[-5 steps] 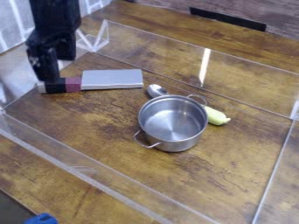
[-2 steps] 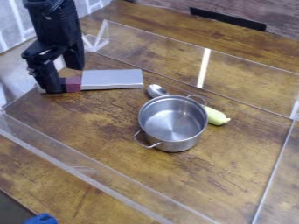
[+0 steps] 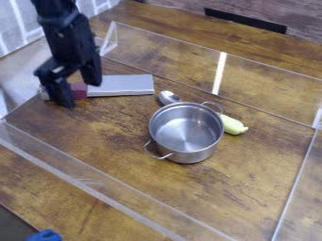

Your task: Move the toy knife to the right side of the table

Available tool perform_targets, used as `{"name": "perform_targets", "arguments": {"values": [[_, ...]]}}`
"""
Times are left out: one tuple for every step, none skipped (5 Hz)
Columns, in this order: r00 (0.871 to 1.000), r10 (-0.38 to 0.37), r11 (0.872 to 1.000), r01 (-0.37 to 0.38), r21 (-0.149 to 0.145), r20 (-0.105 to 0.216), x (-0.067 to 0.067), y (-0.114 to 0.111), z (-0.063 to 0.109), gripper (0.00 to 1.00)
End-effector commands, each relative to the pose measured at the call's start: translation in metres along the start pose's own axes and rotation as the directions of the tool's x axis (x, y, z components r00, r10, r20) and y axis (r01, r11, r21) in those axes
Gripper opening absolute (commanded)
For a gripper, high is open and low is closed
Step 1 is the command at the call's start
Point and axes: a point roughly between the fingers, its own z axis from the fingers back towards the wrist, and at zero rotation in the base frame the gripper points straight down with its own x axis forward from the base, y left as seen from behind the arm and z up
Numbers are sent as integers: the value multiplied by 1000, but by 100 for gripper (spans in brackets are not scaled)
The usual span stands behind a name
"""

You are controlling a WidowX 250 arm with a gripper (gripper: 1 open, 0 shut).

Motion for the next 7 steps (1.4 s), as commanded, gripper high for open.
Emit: {"name": "perform_targets", "arguments": {"values": [[995, -102, 994, 102, 46, 1, 1, 4, 16, 0], [987, -163, 986, 162, 41, 13, -3, -2, 21, 0], [981, -195, 981, 195, 23, 20, 22, 9, 26, 0], [968, -247, 969, 247, 7, 35, 58, 31, 25, 0], [956, -290, 957, 291, -1, 35, 96, 40, 23, 0], [936, -351, 936, 352, -10, 30, 128, 40, 21, 0], [910, -413, 911, 413, -13, 27, 156, 52, 22, 0]]}}
